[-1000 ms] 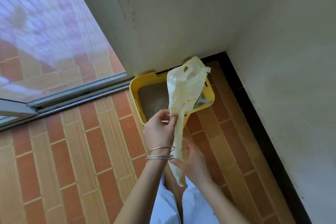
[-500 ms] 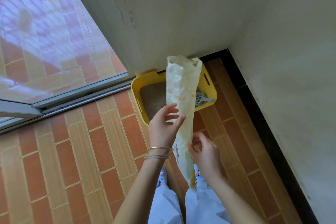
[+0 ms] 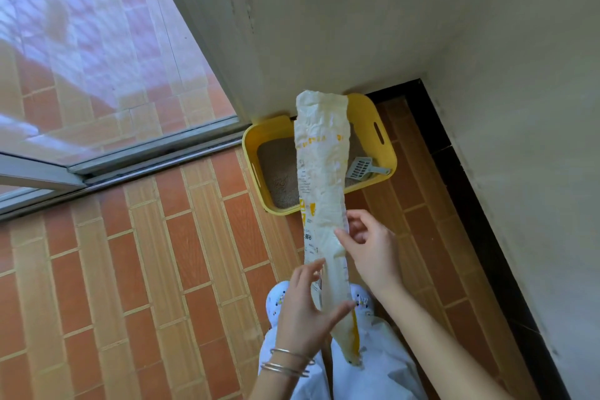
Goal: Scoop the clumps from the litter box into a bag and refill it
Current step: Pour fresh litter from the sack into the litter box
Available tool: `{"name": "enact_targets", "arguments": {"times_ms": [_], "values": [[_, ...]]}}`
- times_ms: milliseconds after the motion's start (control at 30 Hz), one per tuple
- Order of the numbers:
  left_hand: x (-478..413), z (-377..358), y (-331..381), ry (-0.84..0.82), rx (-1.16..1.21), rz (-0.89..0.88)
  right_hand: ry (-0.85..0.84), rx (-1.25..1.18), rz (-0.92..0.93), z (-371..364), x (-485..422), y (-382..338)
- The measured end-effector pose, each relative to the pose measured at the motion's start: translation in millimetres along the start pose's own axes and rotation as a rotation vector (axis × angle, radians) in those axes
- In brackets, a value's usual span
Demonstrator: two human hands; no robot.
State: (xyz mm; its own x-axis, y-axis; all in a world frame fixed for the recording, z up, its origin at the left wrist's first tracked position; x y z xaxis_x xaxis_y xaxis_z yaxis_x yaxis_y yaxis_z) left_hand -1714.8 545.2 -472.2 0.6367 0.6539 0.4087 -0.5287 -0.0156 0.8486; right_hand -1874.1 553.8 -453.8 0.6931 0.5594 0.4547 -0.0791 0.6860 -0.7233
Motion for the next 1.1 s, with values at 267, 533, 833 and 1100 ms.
{"name": "enact_targets", "arguments": {"times_ms": [267,533,833,1100], "values": [[-2.8,-15.0,-0.3,0.202,-0.104,0.160,-0.020,-0.064,-0.057,-13.3,-6.3,12.4],[-8.5,3.0,-1.5,0.266,-0.074,0.169,-0.030,0.018,0.076,-11.4,-8.0,-12.4],[-10.4,22.6,-9.7,0.268,0.254,0.285,-0.341,0.008,0.080,6.6,32.3,15.2],[-16.6,6.7,-15.8,0.282,0.491,0.475,-0.576,0.131,-0.025,-2.2,94.8,74.4]]}}
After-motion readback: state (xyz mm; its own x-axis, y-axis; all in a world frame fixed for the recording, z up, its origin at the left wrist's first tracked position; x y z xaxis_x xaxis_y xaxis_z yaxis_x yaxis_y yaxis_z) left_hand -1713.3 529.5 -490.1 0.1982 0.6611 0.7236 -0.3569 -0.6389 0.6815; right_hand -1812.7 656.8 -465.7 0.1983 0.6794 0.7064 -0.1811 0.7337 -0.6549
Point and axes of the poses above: each hand's wrist, its own x-axis away from the middle knuckle, its own z-axis out of the back of the hand, y = z × x, the point moved 5 cm from there along -x, towards the middle knuckle, and after that the axes turned 9 degrees about -z, right-handed, at the moved point
